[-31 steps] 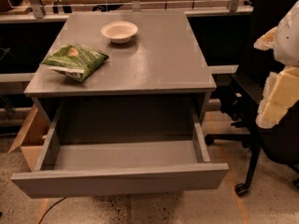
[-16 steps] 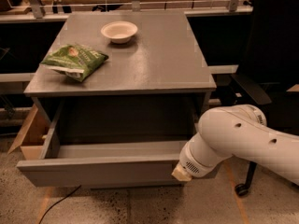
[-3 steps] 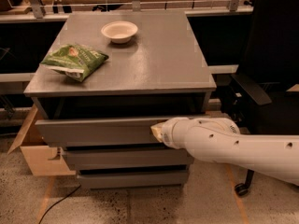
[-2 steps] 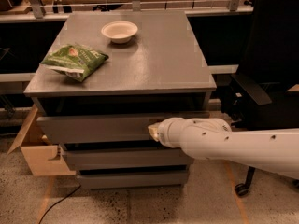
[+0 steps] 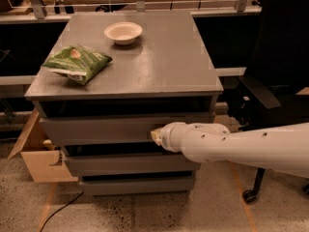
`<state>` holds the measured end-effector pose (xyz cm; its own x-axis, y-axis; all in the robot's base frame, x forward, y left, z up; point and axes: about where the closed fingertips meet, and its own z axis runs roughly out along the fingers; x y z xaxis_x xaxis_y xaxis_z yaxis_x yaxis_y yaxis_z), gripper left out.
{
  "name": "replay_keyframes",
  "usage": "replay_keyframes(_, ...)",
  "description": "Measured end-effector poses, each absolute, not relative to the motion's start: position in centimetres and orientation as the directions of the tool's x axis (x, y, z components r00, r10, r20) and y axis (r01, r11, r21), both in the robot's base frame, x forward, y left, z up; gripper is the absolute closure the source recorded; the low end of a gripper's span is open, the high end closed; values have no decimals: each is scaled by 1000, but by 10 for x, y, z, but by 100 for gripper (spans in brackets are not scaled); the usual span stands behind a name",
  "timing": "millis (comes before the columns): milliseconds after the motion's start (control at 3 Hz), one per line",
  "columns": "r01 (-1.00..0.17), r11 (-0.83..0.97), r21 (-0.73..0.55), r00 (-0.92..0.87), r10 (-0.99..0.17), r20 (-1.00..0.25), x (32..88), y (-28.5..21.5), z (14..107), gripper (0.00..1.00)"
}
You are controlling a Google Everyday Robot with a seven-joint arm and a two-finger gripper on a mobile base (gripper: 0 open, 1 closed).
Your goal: Close top drawer
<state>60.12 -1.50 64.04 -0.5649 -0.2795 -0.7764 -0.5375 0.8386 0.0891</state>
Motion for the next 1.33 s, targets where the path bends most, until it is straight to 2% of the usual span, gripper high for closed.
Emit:
replay_keyframes(333, -506, 858, 82, -589, -275, -760, 594, -31, 639, 100)
replay_keyframes(667, -436, 897, 75, -638, -249, -729, 576, -67, 640, 100)
replay_keyframes(1333, -266, 963, 36, -726, -176, -665, 538, -169, 633, 100)
